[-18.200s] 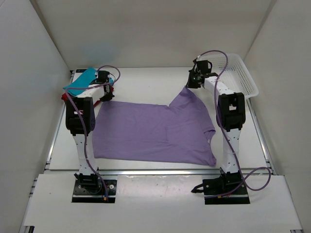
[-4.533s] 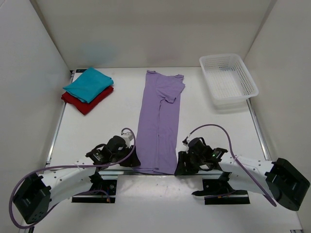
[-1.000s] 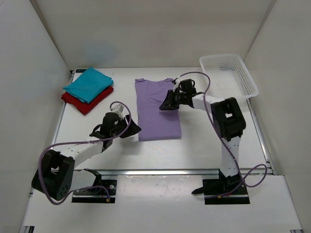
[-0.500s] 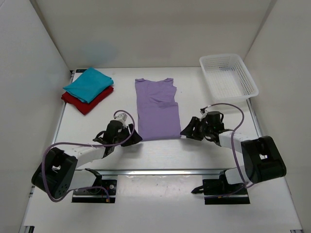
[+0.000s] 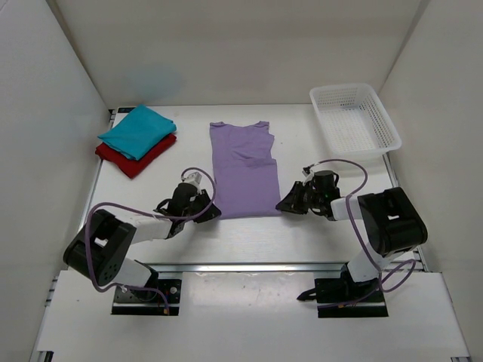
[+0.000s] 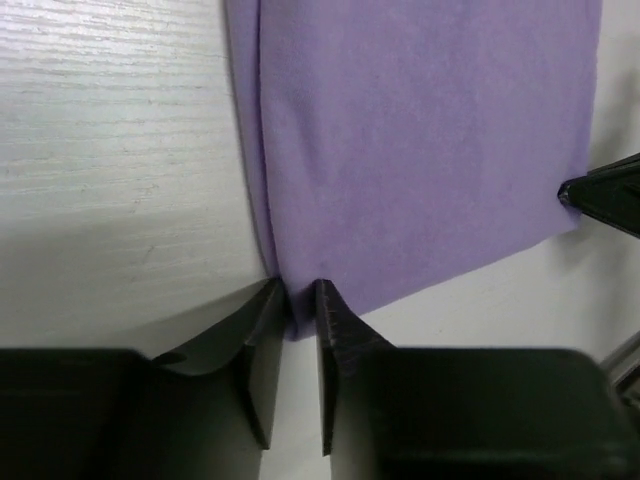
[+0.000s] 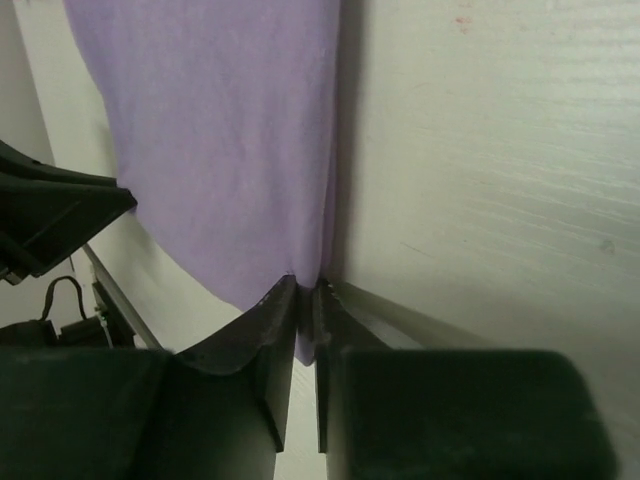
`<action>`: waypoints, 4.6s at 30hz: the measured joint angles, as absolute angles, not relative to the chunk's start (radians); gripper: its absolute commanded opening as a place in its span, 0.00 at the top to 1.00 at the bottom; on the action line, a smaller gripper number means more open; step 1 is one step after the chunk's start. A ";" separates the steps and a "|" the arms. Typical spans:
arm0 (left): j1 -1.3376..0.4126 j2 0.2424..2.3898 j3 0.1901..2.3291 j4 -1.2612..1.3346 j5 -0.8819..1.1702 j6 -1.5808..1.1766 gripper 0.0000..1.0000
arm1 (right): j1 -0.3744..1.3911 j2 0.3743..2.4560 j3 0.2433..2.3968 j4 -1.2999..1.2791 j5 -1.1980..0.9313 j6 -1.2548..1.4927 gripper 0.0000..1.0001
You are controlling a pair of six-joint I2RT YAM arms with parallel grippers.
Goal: Fold and stack the t-shirts
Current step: Grab one side of the 2/3 rectangular tshirt with both arms, then fold the long partially folded tshirt into a neat square, then put the neatly folded tshirt into the corner of the board with the left arm
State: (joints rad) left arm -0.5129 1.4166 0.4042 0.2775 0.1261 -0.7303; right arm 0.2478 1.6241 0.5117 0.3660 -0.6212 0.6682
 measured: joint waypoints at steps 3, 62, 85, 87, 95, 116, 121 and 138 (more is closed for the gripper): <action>-0.517 1.436 0.416 0.268 0.118 -0.736 0.95 | 0.253 1.626 0.505 0.368 -0.618 0.676 1.00; -0.216 2.009 1.419 -0.112 0.142 -0.724 0.49 | 0.114 2.153 1.632 -0.261 -0.559 0.505 0.55; -0.454 1.705 0.730 0.240 0.202 -0.795 0.54 | 0.325 1.772 0.883 -0.019 -0.514 0.487 1.00; -0.465 1.643 0.671 0.238 0.201 -0.802 0.53 | 0.325 1.746 0.854 -0.033 -0.517 0.489 1.00; -0.424 1.549 0.743 0.149 0.197 -0.792 0.50 | 0.320 1.735 1.018 -0.061 -0.542 0.490 1.00; -0.165 1.841 0.889 0.250 0.305 -0.817 0.40 | 0.279 2.299 1.578 -0.040 -0.728 0.582 1.00; -0.154 1.676 0.790 0.200 0.250 -0.789 0.18 | 0.273 2.220 1.487 -0.006 -0.748 0.614 0.75; -0.279 1.577 0.616 0.223 0.134 -0.717 0.27 | 0.321 1.616 0.890 0.213 -0.714 0.684 0.46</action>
State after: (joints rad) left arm -0.2787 1.5768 0.6163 0.2226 0.1337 -0.7166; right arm 0.3206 1.6157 0.8898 0.2131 -0.7143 0.6838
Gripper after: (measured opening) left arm 0.739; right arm 0.534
